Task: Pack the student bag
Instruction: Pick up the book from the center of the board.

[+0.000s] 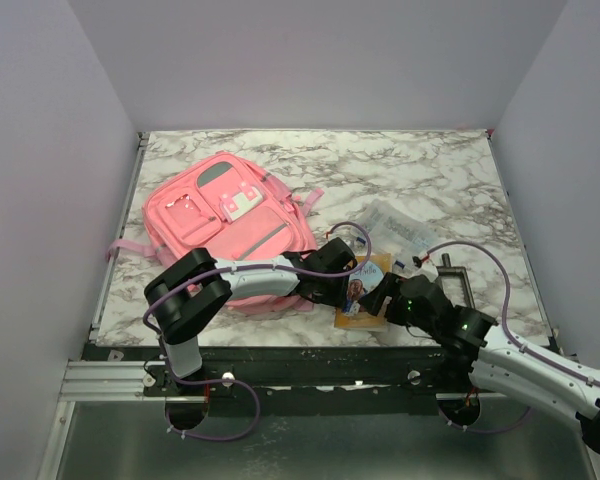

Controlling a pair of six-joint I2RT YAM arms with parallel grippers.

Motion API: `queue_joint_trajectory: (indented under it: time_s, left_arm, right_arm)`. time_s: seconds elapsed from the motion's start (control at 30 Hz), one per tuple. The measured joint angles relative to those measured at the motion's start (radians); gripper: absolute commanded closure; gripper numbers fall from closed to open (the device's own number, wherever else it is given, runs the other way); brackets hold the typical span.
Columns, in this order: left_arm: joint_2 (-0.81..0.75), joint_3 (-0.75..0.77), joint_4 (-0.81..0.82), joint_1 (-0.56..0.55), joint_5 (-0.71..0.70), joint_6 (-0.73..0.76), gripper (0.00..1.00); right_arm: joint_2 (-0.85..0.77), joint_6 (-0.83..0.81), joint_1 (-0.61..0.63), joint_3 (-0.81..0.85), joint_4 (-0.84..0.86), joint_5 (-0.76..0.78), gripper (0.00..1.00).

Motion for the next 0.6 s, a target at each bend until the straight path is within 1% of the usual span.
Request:
queue_joint_trajectory:
  time_s: [0.27,0.33,0.47,0.5,0.6]
  left_arm:
    - [0.003,0.003,-0.003,0.000,0.003,0.006,0.68]
    - [0.003,0.003,-0.002,0.000,0.003,0.006,0.68]
    - [0.002,0.003,-0.002,0.000,0.006,0.006,0.68]
    - [0.002,0.003,-0.001,0.000,0.007,0.006,0.68]
    - [-0.001,0.002,-0.002,0.000,0.008,0.010,0.65]
  right_arm:
    - [0.082,-0.053,0.000,0.023,0.077,0.010,0.23]
    - [0.087,-0.054,0.000,0.023,0.081,0.010,0.27]
    - [0.063,-0.047,0.000,0.023,0.087,0.010,0.39]
    - [0.053,-0.043,0.000,0.023,0.086,0.010,0.45]
    - [0.026,-0.023,0.000,0.023,0.088,0.015,0.69]
